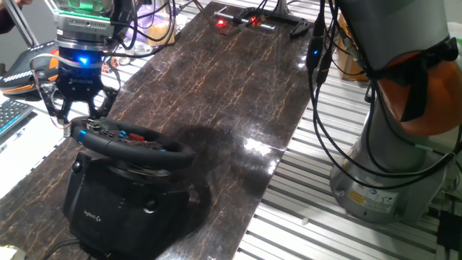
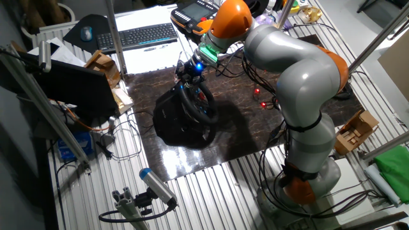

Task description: Rotate the steering wheel 90 degrees clockwise

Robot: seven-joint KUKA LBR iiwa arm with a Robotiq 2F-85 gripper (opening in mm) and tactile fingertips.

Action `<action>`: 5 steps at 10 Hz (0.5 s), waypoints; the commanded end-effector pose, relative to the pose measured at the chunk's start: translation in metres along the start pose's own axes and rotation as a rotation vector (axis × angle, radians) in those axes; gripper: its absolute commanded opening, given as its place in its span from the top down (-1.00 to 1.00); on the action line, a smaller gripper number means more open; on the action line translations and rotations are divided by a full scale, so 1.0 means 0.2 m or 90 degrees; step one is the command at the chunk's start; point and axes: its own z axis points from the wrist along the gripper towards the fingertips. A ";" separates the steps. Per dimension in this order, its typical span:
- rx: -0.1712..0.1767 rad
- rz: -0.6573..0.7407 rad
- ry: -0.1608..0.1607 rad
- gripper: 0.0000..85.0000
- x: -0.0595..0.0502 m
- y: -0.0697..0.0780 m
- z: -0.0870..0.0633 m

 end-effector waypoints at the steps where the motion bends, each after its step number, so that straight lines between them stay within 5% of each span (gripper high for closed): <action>1: -0.001 -0.005 -0.001 0.98 0.00 0.00 0.00; 4: -0.005 -0.008 -0.004 0.98 0.00 0.00 0.00; 5: -0.005 -0.008 -0.005 0.81 0.00 0.00 0.00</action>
